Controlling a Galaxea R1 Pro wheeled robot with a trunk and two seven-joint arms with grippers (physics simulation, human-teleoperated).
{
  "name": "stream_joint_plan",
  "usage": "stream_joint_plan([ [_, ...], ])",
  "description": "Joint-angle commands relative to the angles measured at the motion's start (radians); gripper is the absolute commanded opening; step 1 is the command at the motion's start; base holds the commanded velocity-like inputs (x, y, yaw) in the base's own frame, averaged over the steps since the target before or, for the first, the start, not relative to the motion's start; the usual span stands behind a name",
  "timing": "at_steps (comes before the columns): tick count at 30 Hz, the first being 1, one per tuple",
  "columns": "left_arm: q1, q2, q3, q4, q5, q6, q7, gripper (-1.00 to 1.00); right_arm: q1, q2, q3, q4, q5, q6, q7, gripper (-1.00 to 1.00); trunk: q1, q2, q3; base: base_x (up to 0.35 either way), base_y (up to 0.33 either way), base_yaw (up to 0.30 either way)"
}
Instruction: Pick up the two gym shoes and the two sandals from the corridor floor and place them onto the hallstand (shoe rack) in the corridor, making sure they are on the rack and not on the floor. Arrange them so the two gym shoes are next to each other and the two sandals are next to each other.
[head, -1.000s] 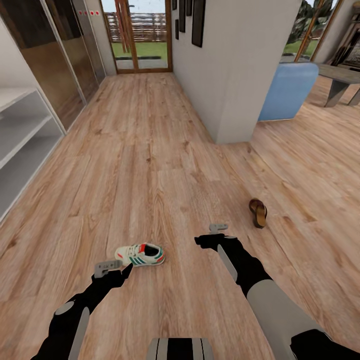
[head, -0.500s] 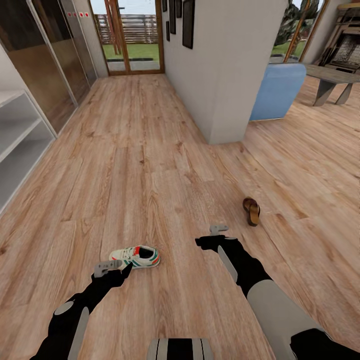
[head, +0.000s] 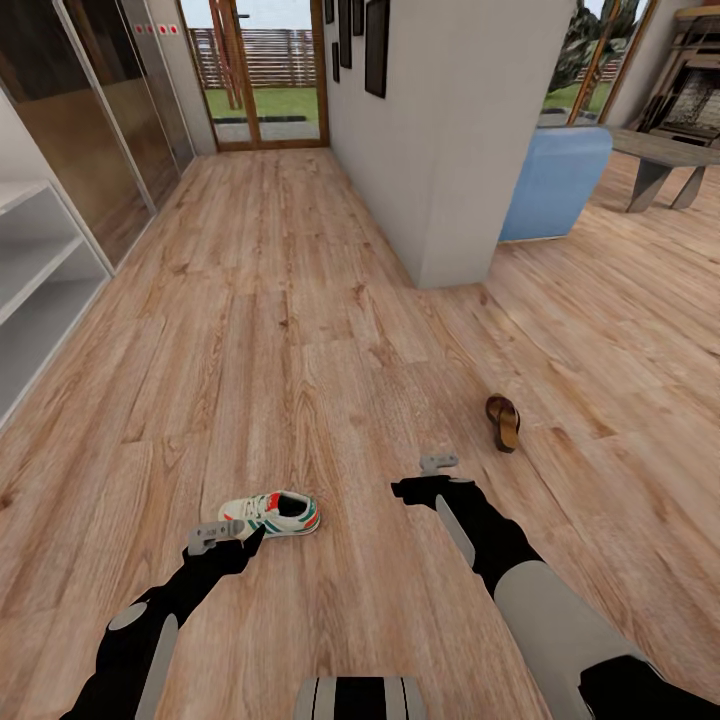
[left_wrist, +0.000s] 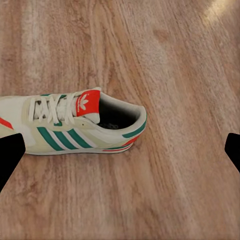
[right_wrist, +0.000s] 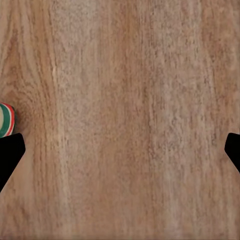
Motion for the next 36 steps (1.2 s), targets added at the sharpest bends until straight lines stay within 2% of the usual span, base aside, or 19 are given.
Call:
stream_joint_plan([
  [1,0.0,0.0,0.0,0.0,0.0,0.0,0.0,1.0,0.0,0.0,0.0,0.0,0.0,0.0,0.0,1.0,0.0,0.0,0.0,0.0,0.0,0.0],
  [20,0.0,0.0,0.0,0.0,-0.003,0.0,0.004,1.0,0.0,0.0,-0.003,-0.001,-0.001,0.0,-0.001,1.0,0.0,0.0,0.0,0.003,-0.003,0.0],
  [36,0.0,0.0,0.0,0.0,-0.008,0.0,0.005,1.0,0.0,0.0,-0.006,-0.001,-0.001,0.0,-0.002,1.0,0.0,0.0,0.0,0.113,-0.108,0.0],
])
